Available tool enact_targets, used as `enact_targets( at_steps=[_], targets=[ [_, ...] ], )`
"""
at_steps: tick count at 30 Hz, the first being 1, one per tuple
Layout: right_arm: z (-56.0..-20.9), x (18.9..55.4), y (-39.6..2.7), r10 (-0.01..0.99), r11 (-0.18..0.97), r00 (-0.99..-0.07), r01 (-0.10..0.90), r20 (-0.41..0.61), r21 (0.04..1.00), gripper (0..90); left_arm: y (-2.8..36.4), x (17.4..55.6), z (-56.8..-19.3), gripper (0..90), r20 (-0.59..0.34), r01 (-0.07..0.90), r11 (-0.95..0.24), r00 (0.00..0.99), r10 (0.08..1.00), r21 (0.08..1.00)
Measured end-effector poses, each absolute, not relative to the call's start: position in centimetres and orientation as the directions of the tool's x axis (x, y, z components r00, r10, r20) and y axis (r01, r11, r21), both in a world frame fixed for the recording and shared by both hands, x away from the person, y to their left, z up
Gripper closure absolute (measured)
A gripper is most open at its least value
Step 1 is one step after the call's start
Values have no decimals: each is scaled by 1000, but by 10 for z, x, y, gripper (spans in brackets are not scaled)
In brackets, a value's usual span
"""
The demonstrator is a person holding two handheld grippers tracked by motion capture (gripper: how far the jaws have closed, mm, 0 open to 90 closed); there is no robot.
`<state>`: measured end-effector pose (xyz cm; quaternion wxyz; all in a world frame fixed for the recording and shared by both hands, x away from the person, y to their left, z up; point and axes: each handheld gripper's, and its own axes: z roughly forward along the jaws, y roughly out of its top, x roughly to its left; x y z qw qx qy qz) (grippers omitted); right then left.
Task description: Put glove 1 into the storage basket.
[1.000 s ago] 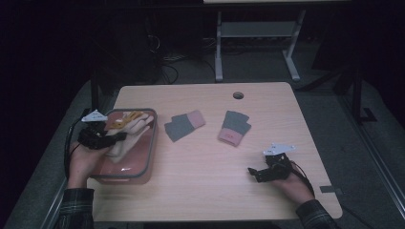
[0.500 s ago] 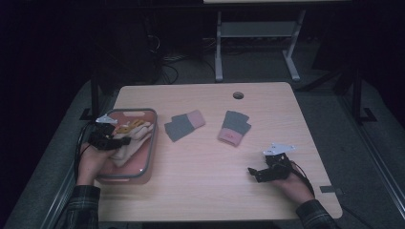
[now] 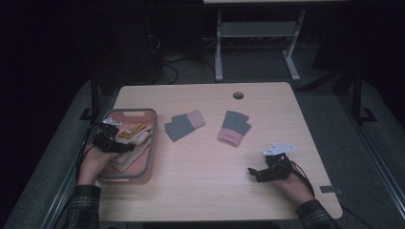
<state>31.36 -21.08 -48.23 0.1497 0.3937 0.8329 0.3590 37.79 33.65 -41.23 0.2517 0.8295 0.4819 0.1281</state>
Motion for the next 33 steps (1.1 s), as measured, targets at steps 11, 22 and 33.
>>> enact_targets(
  at_steps=[11,22,33],
  targets=[
    [-482,314,-211,764,432,-644,549,34,715,79,339,369,-392,204,-25,688,-386,506,862,614],
    [-482,313,-211,765,430,-643,554,38,713,79,306,361,-372,150,-96,607,-382,606,789,696],
    [-482,313,-211,765,430,-643,554,39,713,79,262,356,-373,149,-159,564,-392,693,703,727]
  ],
)
